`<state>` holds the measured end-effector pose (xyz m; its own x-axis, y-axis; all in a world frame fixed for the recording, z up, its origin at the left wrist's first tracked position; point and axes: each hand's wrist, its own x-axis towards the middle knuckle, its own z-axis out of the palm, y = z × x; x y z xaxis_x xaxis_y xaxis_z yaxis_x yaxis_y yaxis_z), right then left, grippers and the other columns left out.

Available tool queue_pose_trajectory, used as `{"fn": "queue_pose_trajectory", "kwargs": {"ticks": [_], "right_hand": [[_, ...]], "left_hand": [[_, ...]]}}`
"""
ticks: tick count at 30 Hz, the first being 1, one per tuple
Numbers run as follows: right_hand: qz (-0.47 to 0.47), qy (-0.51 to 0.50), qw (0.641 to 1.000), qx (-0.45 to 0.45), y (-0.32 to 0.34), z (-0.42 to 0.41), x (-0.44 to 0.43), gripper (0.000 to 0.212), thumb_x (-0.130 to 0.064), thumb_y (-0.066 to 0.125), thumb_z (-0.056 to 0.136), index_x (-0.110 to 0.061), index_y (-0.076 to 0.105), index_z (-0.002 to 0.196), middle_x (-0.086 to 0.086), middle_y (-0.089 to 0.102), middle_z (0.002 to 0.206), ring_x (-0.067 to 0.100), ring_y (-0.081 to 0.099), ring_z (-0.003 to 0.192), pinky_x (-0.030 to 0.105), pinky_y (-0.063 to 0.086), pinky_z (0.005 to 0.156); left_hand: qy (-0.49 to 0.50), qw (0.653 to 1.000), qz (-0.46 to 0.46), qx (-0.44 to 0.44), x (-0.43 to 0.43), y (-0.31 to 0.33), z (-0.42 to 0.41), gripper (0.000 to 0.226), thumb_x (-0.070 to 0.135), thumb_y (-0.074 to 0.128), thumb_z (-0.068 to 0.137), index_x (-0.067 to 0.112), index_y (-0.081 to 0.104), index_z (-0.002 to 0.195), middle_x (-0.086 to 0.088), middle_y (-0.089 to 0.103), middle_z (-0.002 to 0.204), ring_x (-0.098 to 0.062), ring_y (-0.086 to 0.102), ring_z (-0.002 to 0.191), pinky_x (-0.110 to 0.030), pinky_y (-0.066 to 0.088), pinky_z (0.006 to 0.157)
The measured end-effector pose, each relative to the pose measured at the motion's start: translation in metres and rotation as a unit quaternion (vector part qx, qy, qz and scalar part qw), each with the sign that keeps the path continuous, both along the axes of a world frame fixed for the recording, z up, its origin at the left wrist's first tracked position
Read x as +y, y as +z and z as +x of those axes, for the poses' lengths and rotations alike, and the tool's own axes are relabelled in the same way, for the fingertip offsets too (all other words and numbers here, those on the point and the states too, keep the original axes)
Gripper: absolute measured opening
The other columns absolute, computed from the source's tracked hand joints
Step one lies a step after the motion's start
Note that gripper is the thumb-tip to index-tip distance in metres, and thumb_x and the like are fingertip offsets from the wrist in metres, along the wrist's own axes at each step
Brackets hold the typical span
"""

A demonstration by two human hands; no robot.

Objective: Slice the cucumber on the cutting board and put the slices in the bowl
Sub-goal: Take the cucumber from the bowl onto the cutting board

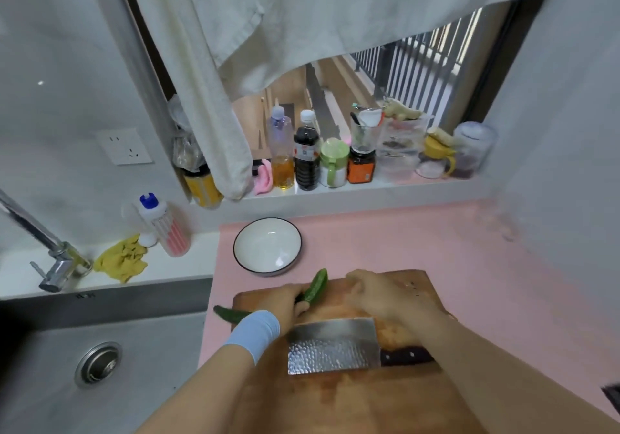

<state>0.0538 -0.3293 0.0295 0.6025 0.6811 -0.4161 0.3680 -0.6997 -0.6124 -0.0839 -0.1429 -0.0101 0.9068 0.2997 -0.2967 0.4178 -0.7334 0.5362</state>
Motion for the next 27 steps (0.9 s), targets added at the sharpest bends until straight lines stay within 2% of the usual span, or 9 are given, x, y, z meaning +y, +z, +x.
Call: {"fn": "queue_pose_trajectory", "kwargs": {"ticks": [2, 4, 6, 8, 12, 17, 19, 24, 27], "right_hand": [[-0.041, 0.038, 0.997, -0.046, -0.011, -0.007, -0.031, 0.031, -0.026, 0.067, 0.089, -0.012, 0.067, 0.117, 0.004, 0.071, 0.106, 0.027, 0.067, 0.103, 0.034, 0.053, 0.078], [-0.097, 0.075, 0.986, -0.116, -0.021, -0.014, -0.057, 0.035, -0.038, 0.066, 0.083, -0.021, 0.067, 0.114, -0.002, 0.066, 0.106, 0.023, 0.064, 0.104, 0.031, 0.05, 0.077], [-0.148, 0.102, 0.974, -0.135, -0.037, -0.022, -0.074, 0.058, -0.048, 0.068, 0.079, -0.035, 0.054, 0.134, 0.003, 0.053, 0.119, 0.025, 0.051, 0.114, 0.033, 0.046, 0.091], [-0.184, 0.121, 0.968, -0.118, -0.053, -0.032, -0.085, 0.086, -0.051, 0.071, 0.081, -0.037, 0.028, 0.154, 0.01, 0.042, 0.131, 0.03, 0.039, 0.126, 0.034, 0.038, 0.104], [-0.185, 0.161, 0.955, -0.168, -0.072, -0.041, -0.093, 0.076, -0.027, 0.058, 0.1, -0.033, 0.012, 0.16, 0.016, 0.038, 0.146, 0.034, 0.034, 0.137, 0.034, 0.031, 0.11], [-0.19, 0.199, 0.939, -0.207, -0.077, -0.035, -0.104, 0.074, -0.014, 0.048, 0.102, -0.024, 0.003, 0.161, 0.016, 0.036, 0.15, 0.033, 0.032, 0.139, 0.043, 0.034, 0.113], [-0.166, 0.19, 0.946, -0.203, -0.074, -0.03, -0.111, 0.069, -0.016, 0.045, 0.104, -0.022, 0.006, 0.16, 0.014, 0.039, 0.145, 0.031, 0.036, 0.133, 0.043, 0.036, 0.11], [-0.095, 0.137, 0.971, -0.171, -0.055, -0.021, -0.121, 0.043, -0.022, 0.037, 0.107, -0.027, 0.036, 0.149, 0.002, 0.046, 0.116, 0.023, 0.045, 0.113, 0.04, 0.043, 0.097], [-0.045, 0.092, 0.98, -0.169, -0.049, -0.025, -0.121, 0.039, -0.028, 0.038, 0.106, -0.029, 0.046, 0.144, 0.0, 0.055, 0.116, 0.023, 0.053, 0.112, 0.041, 0.045, 0.096]], "left_hand": [[0.004, 1.0, 0.02, 0.008, -0.012, -0.005, -0.011, 0.01, 0.026, 0.047, 0.099, 0.023, 0.056, 0.101, -0.001, 0.062, 0.093, -0.02, 0.057, 0.086, -0.031, 0.041, 0.076], [0.021, 0.999, 0.043, 0.015, -0.021, -0.008, -0.02, 0.017, 0.03, 0.041, 0.101, 0.022, 0.056, 0.1, -0.005, 0.065, 0.097, -0.024, 0.059, 0.087, -0.033, 0.045, 0.078], [0.029, 0.998, 0.045, 0.016, -0.027, -0.011, -0.028, 0.018, 0.033, 0.038, 0.101, 0.025, 0.052, 0.094, -0.003, 0.064, 0.093, -0.023, 0.058, 0.085, -0.033, 0.045, 0.076], [0.025, 0.999, 0.044, 0.004, -0.033, -0.012, -0.035, 0.018, 0.036, 0.039, 0.101, 0.028, 0.051, 0.092, 0.003, 0.061, 0.086, -0.018, 0.057, 0.079, -0.032, 0.041, 0.071], [0.018, 0.998, 0.046, -0.038, -0.043, -0.017, -0.052, 0.012, 0.034, 0.047, 0.1, 0.028, 0.055, 0.093, 0.005, 0.057, 0.095, -0.015, 0.054, 0.083, -0.028, 0.036, 0.074], [0.061, 0.993, 0.038, -0.09, -0.044, -0.019, -0.073, 0.016, 0.027, 0.049, 0.1, 0.023, 0.06, 0.111, 0.007, 0.052, 0.101, -0.014, 0.051, 0.092, -0.027, 0.038, 0.082], [0.086, 0.99, 0.033, -0.11, -0.045, -0.017, -0.079, 0.017, 0.024, 0.05, 0.1, 0.022, 0.058, 0.115, 0.007, 0.051, 0.104, -0.014, 0.051, 0.094, -0.029, 0.04, 0.086], [0.112, 0.983, 0.038, -0.141, -0.048, -0.017, -0.087, 0.01, 0.021, 0.049, 0.1, 0.022, 0.055, 0.108, 0.004, 0.05, 0.104, -0.013, 0.049, 0.091, -0.027, 0.038, 0.082], [0.123, 0.982, 0.042, -0.138, -0.053, -0.019, -0.086, 0.011, 0.021, 0.048, 0.1, 0.019, 0.055, 0.108, 0.003, 0.048, 0.104, -0.014, 0.048, 0.09, -0.026, 0.037, 0.082]]}}
